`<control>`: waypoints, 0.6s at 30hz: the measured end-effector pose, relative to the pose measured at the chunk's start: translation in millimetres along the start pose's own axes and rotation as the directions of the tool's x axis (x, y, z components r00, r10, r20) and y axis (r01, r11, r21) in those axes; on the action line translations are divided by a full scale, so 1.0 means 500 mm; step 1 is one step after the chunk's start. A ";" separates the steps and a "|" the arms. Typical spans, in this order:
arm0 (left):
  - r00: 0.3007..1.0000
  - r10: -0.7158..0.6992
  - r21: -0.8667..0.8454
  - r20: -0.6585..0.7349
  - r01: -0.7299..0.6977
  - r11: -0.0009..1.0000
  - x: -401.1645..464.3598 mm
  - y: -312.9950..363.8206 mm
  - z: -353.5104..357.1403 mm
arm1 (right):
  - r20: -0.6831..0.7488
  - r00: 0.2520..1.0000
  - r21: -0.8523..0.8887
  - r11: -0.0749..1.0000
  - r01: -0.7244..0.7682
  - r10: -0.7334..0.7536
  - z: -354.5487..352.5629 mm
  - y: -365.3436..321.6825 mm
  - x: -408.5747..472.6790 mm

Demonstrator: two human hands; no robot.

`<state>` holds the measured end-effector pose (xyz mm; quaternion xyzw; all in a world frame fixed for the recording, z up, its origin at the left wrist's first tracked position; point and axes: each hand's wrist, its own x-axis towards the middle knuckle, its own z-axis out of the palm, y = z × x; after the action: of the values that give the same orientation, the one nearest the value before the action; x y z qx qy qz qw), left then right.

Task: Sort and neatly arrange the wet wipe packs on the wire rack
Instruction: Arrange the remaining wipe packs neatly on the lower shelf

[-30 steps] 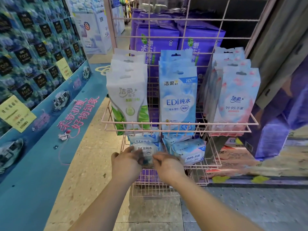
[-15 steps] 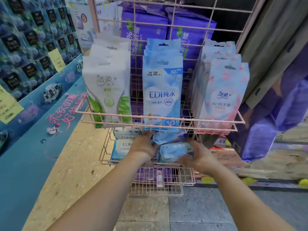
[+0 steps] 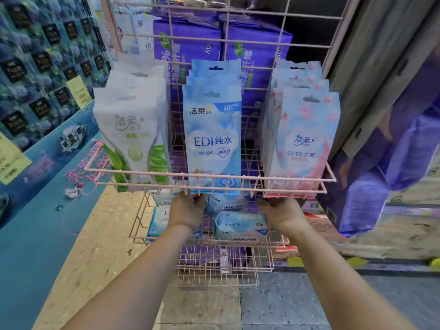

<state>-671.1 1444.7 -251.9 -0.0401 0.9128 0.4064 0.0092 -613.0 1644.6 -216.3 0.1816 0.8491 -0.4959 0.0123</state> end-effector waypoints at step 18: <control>0.976 -0.084 -0.046 0.199 0.095 0.994 -0.030 0.055 0.021 | 0.039 0.992 -0.115 0.987 -0.115 0.120 0.019 0.018 0.047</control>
<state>-658.8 1471.8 -238.1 -0.0412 0.8930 0.4328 0.1166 -633.3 1647.3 -233.5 0.2187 0.8630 -0.4497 0.0713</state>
